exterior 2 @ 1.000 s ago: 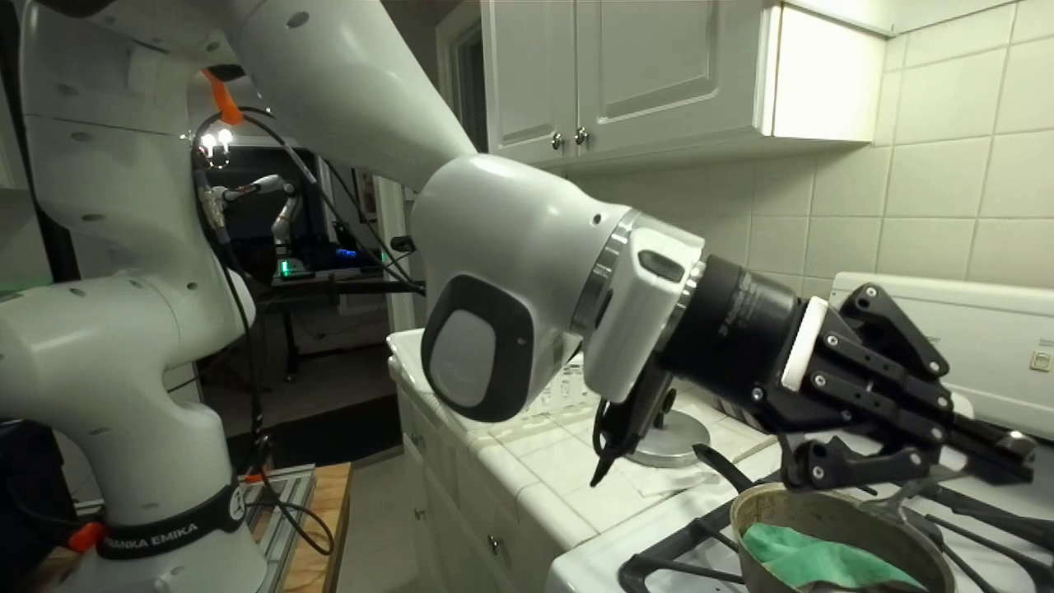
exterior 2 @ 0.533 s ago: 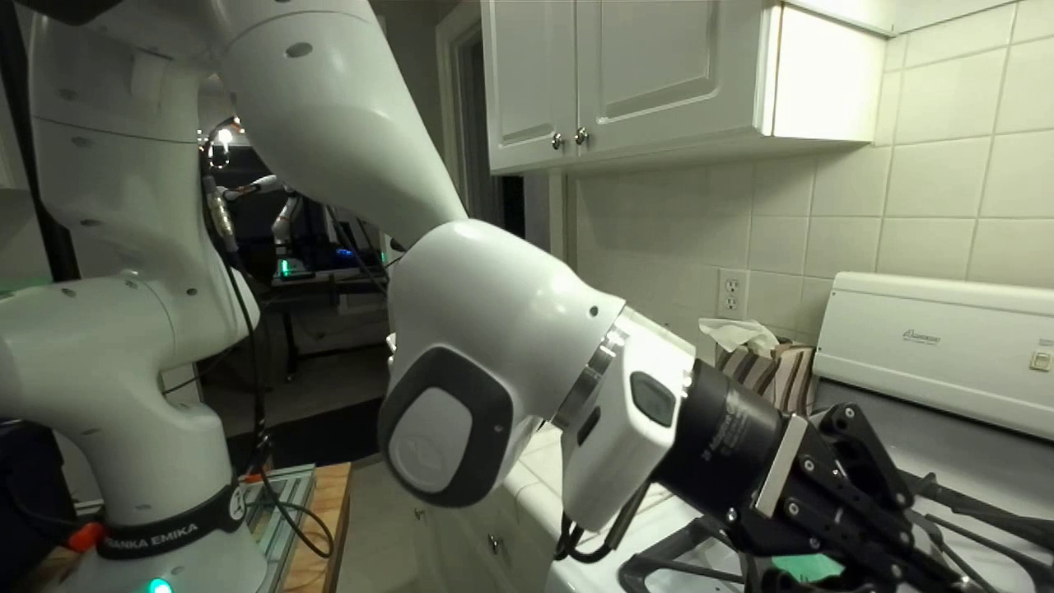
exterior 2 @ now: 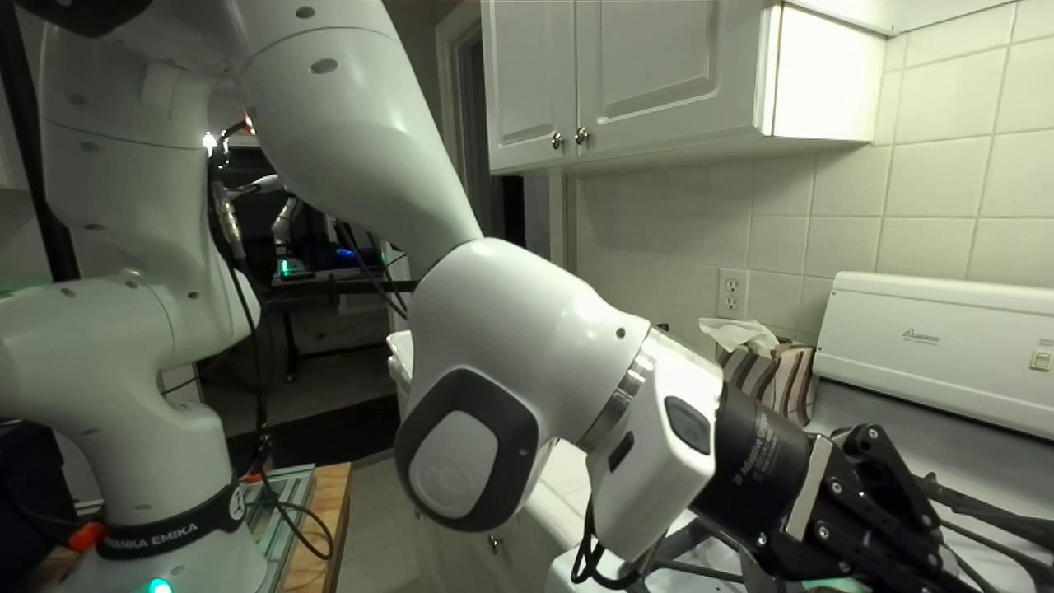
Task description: Use the fork to remove the green cloth from the pot, put the green cloth in the white drying rack and put the fork back in the pot
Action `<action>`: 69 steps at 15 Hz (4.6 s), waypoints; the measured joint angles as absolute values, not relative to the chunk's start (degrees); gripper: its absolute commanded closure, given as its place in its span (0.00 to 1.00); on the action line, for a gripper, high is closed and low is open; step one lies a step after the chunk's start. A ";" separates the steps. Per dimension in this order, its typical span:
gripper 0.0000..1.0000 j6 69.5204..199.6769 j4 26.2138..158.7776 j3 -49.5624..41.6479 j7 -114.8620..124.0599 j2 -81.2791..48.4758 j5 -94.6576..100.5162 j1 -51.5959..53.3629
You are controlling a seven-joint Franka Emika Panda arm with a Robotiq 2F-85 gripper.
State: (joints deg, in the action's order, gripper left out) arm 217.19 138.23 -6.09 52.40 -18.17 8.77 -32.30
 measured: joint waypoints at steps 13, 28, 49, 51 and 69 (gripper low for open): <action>0.94 212.09 132.26 -0.65 53.11 -21.92 13.72 -33.05; 0.99 221.46 130.17 3.36 54.85 -27.14 25.43 -37.59; 0.99 241.67 129.61 12.10 63.78 -24.34 36.11 -49.34; 0.99 241.66 131.17 12.23 65.02 -22.14 36.10 -49.82; 0.99 213.85 138.54 -8.56 52.49 -11.69 29.84 -31.80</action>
State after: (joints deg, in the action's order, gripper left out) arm 213.85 138.54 -8.56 52.49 -11.69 29.84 -31.80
